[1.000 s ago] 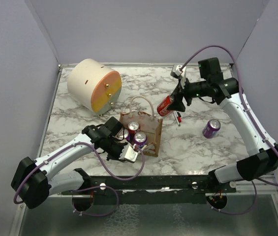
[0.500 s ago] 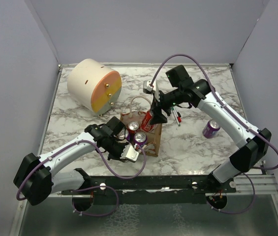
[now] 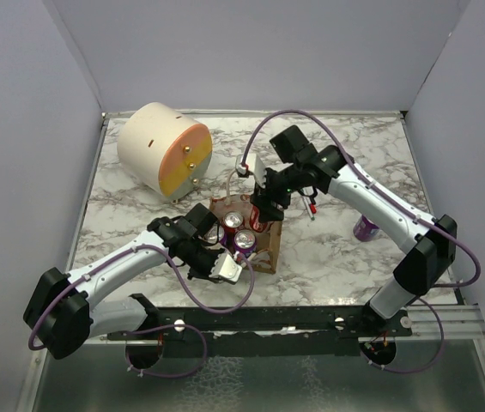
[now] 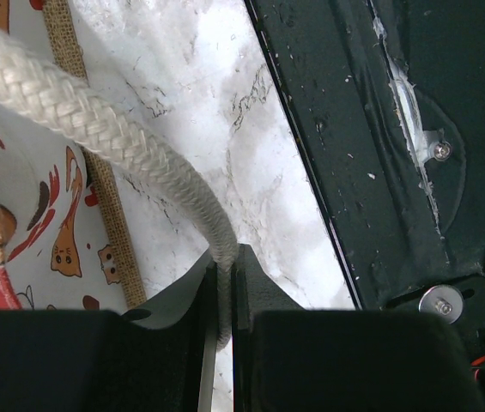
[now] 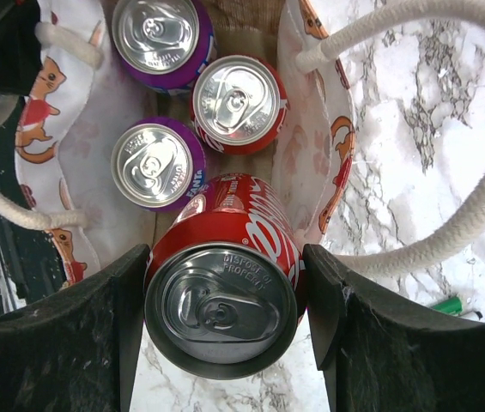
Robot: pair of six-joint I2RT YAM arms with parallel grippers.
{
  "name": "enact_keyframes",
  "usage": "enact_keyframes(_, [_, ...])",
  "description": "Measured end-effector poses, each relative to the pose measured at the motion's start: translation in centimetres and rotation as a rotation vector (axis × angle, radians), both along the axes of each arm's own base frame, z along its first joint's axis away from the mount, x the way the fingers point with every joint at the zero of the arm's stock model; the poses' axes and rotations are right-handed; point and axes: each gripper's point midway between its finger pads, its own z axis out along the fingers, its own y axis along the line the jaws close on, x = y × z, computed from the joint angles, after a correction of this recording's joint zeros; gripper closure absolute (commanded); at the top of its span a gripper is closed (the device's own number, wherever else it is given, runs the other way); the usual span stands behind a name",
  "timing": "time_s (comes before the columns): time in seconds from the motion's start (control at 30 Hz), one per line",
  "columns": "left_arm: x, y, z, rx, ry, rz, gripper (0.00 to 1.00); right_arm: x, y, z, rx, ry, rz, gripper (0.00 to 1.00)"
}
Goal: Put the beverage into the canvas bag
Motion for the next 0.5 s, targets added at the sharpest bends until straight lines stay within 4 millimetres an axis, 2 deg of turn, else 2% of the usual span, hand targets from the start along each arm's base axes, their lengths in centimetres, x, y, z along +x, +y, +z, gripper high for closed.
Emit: enact_keyframes(0.5, [0.0,0.0,0.4,-0.014,-0.016,-0.002,0.97,0.3,0.3,-4.8,-0.109,0.028,0.003,0.92])
